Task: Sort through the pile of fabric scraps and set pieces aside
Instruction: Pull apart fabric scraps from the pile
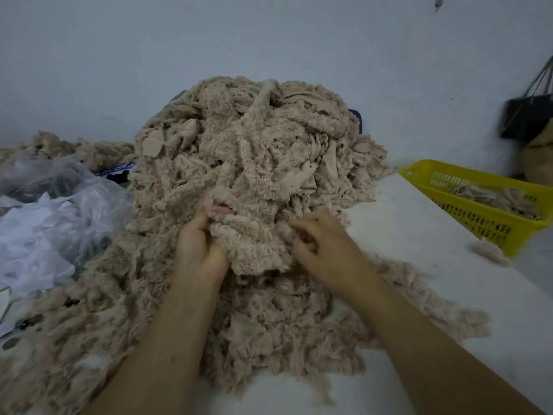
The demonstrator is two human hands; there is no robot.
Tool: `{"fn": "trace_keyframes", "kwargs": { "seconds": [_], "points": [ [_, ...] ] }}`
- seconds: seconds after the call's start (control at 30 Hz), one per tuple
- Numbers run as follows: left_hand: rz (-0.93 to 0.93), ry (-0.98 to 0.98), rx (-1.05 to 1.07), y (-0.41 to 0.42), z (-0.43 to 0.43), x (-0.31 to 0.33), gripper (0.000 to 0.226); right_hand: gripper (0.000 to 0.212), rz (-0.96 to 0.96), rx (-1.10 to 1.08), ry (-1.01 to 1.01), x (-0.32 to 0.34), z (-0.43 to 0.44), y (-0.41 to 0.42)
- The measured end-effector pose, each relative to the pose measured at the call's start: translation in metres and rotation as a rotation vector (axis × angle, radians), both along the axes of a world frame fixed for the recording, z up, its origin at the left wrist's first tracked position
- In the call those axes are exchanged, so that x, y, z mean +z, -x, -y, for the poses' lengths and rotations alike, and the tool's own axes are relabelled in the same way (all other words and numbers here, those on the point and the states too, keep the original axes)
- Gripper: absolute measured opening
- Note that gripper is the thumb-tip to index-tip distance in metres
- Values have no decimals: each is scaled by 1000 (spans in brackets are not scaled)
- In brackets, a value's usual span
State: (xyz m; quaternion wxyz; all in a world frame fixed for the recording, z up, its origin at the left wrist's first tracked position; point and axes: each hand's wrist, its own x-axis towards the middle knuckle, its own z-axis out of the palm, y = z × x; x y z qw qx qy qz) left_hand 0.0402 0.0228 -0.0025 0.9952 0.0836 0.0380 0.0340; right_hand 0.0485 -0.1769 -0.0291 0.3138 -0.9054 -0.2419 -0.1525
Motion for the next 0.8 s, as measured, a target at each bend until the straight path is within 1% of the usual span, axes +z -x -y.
{"fn": "trace_keyframes", "kwargs": {
  "seconds": [0.07,0.1,0.13,0.17,0.2,0.23,0.27,0.3,0.33,0.37,0.4,0.43,0.5,0.57,0.6,0.63,0.67,0.7,0.73,0.8],
  "points": [
    [26,72,0,-2,-2,0,58,38,-48,115,153,-7,-6,2],
    [23,92,15,-2,-3,1,55,30,-29,118,250,-10,-7,2],
    [13,82,39,-3,-4,2,52,17,-3,102,275,-11,-7,1],
    [-7,26,64,-4,-4,3,50,14,14,95,225,-11,-7,0],
    [-39,-92,84,-4,-2,3,46,22,-6,93,115,-9,-5,0],
    [-96,-300,107,-3,2,3,40,28,-77,87,-27,-6,-3,1],
    [-176,-599,153,-2,6,1,35,31,-163,85,-183,-3,-1,2],
    [-255,-971,227,-2,10,-3,29,33,-253,86,-310,-1,0,4],
    [-290,-1345,315,-1,14,-8,27,34,-322,73,-392,-1,1,4],
    [-239,-1653,406,0,18,-14,31,38,-375,37,-436,-1,2,3],
    [-134,-1847,481,1,21,-18,34,40,-396,3,-455,-2,3,2],
    [-18,-1932,531,3,26,-19,38,37,-381,-28,-469,-2,3,1],
    [174,-1985,518,7,35,-19,50,32,-336,-67,-520,-3,3,-3],
    [328,-2112,369,11,44,-20,66,36,-315,-65,-568,-2,4,-4],
    [394,-2176,269,11,46,-21,75,35,-314,-40,-588,-3,4,-6],
    [451,-2213,186,11,48,-23,81,32,-324,-15,-597,-3,5,-6],
    [492,-2218,146,11,48,-24,83,30,-341,6,-596,-4,5,-6],
    [517,-2203,143,10,47,-25,79,30,-357,22,-601,-3,4,-5],
    [533,-2189,161,10,45,-26,71,31,-363,35,-606,-3,3,-5],
    [554,-2201,220,10,44,-26,45,35,-365,37,-604,-4,3,-6]
  ]
}}
